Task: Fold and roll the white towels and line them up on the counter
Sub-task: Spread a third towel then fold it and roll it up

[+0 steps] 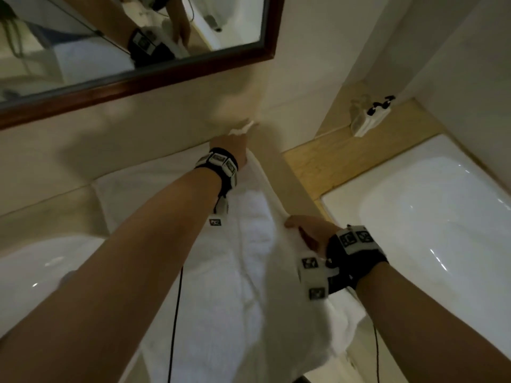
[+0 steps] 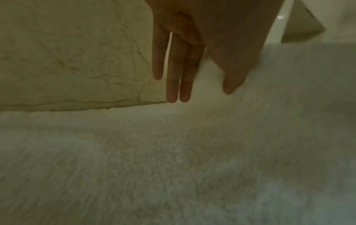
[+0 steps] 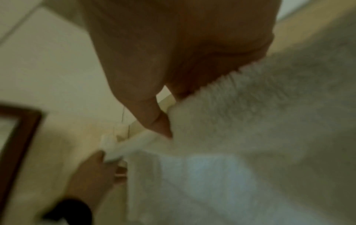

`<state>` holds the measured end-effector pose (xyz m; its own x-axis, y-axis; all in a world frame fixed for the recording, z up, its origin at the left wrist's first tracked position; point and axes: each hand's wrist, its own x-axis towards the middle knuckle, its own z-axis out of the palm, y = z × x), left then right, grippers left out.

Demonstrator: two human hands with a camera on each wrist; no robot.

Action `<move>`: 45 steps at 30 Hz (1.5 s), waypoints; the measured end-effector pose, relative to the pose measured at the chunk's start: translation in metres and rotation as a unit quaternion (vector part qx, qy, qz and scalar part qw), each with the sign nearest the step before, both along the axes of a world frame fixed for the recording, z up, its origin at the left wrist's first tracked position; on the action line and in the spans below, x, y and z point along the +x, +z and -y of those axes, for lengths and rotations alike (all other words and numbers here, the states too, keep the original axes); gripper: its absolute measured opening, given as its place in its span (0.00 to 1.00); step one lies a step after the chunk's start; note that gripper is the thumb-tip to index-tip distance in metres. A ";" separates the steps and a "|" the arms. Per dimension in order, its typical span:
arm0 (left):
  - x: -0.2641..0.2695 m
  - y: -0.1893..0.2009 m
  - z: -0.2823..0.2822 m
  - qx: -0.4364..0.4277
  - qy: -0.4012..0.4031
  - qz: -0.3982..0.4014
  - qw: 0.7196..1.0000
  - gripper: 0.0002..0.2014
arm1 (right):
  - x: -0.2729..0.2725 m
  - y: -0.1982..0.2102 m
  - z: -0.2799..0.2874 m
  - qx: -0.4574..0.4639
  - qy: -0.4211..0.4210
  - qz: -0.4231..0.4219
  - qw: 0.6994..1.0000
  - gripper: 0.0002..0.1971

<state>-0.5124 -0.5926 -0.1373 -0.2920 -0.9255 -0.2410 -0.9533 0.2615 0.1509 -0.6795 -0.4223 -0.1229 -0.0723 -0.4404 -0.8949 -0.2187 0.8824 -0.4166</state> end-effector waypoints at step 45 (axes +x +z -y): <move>0.137 -0.059 -0.177 0.092 0.181 -0.016 0.979 0.34 | 0.084 -0.055 -0.053 -0.181 0.267 -0.315 0.893 0.15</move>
<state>-0.3750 -0.4154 -0.1959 0.0380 -0.9118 -0.4089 -0.9725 -0.1278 0.1947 -0.5951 -0.3696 -0.1776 -0.2028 -0.8151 -0.5427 -0.8596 0.4136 -0.3000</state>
